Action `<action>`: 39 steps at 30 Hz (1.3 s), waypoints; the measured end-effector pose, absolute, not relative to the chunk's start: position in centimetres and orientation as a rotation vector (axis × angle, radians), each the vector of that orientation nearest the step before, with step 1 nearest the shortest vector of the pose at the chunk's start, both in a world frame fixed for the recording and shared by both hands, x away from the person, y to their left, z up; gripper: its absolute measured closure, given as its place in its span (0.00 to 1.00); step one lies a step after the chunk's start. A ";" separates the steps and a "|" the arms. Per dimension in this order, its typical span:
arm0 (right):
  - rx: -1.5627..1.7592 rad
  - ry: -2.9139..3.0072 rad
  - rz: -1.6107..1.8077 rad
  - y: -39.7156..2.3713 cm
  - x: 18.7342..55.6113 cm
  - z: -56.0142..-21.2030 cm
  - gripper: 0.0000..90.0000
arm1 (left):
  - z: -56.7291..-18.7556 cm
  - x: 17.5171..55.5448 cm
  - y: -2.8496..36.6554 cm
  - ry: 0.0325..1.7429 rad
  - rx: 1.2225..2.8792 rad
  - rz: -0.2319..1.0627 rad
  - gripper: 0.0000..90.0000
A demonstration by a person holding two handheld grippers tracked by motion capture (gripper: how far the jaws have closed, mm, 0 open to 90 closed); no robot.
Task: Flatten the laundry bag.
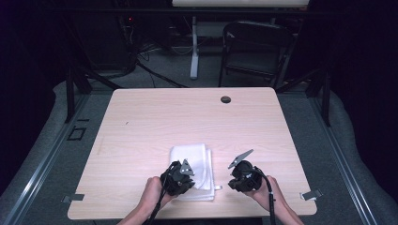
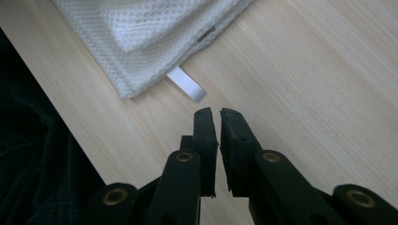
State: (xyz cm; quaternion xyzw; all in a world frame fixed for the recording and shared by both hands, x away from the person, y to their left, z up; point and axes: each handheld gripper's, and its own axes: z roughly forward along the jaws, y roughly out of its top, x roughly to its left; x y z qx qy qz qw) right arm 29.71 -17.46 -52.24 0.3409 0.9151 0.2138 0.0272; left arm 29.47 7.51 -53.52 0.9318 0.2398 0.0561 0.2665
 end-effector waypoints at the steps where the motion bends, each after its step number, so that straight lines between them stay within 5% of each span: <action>1: 1.052 2.828 0.665 -17.2 29.7 -52.2 0.97 | -53.5 29.5 7.5 0.647 2.516 0.151 0.94; 20: 0.908 2.912 0.685 -10.0 31.3 -55.2 1.00 | -53.0 29.4 7.8 0.662 2.476 0.181 0.94; 39: 0.937 2.899 0.690 -10.0 31.2 -55.5 1.00 | -52.2 29.3 8.7 0.688 2.454 0.241 0.95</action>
